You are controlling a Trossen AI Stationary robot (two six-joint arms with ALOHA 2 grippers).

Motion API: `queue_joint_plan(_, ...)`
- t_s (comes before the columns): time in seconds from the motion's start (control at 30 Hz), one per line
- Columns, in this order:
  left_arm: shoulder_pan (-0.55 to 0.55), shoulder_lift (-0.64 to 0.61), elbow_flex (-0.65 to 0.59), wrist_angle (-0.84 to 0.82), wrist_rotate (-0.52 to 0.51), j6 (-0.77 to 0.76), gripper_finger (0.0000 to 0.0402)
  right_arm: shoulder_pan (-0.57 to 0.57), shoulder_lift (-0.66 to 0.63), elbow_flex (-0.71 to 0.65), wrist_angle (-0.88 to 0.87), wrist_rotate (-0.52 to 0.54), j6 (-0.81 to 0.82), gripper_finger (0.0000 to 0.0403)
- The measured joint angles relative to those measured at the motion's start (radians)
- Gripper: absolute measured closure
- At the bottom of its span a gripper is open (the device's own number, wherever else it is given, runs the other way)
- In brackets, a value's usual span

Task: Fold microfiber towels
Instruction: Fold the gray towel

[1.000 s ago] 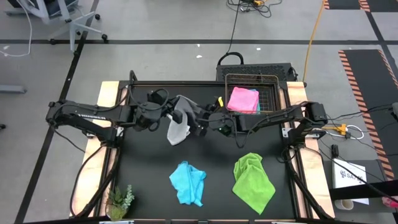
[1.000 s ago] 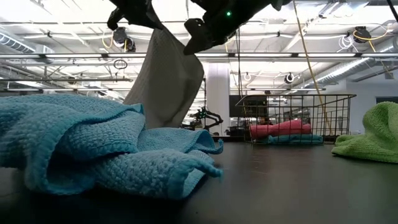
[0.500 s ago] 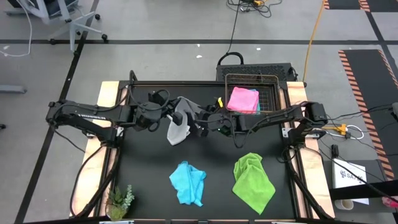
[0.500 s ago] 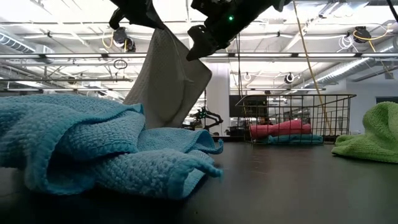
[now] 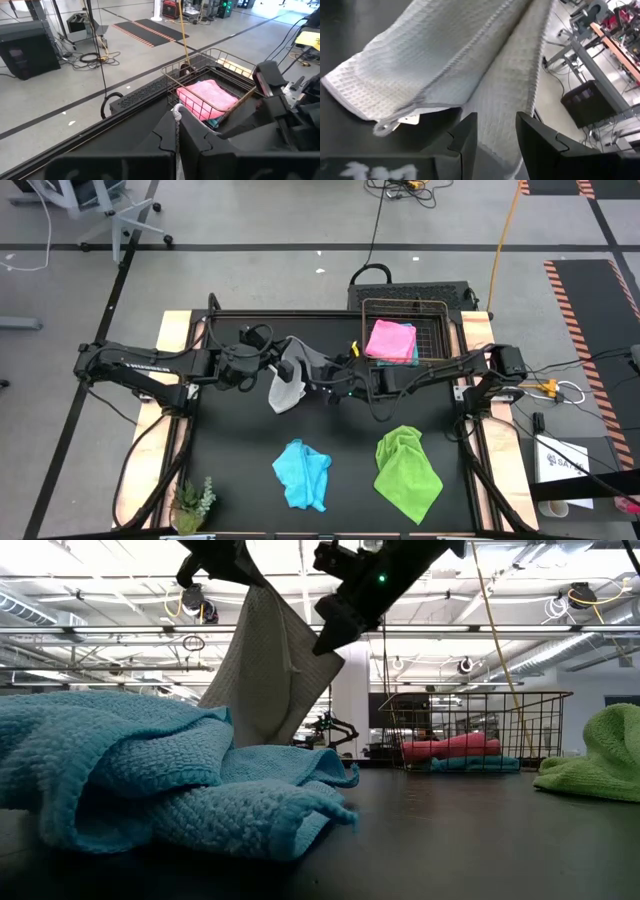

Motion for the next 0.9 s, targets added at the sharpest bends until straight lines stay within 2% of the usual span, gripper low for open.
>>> queue_joint_plan(0.5,0.000,0.000,0.000,0.000,0.006,0.008,0.0397,0.003,-0.069,0.000,0.000,0.003,-0.001,0.0275)
queue_joint_plan(0.67,0.001,0.000,0.000,0.001,0.017,0.010,0.0390,-0.006,-0.047,0.000,0.005,-0.049,0.114,0.0275)
queue_joint_plan(0.9,0.026,0.000,0.000,0.001,0.017,0.018,0.0392,0.027,-0.041,0.000,0.184,-0.055,0.028,0.0275)
